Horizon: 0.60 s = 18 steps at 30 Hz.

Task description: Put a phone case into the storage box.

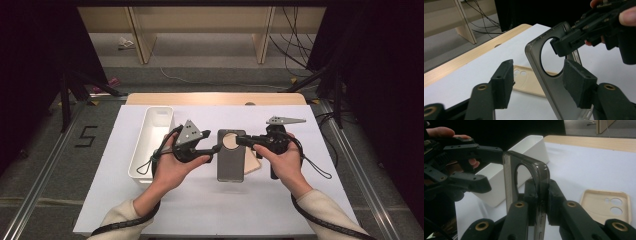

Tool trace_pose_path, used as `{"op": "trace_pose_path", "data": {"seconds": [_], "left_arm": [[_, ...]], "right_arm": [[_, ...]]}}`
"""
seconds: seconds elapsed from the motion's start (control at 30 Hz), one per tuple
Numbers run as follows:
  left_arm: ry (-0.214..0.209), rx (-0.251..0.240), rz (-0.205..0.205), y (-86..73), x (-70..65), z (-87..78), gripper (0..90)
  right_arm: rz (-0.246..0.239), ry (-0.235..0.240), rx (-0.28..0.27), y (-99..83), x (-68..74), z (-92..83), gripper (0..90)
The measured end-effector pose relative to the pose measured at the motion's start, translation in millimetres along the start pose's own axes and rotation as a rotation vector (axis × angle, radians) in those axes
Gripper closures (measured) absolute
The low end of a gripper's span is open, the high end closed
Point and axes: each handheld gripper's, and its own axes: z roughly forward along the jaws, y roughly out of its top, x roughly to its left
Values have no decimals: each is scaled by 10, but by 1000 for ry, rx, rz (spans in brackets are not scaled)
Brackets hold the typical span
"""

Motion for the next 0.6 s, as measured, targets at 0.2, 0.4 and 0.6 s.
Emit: {"op": "trace_pose_path", "data": {"seconds": [0.2,0.4,0.6], "left_arm": [[-1,-27,-29,17,-6,-11,509],[7,-22,-46,13,-2,-14,584],[13,-13,-85,-13,17,-9,654]], "right_arm": [[-15,6,1,0,66,26,817],[-24,6,0,-7,99,44,816],[-31,5,-4,-9,111,49,816]]}}
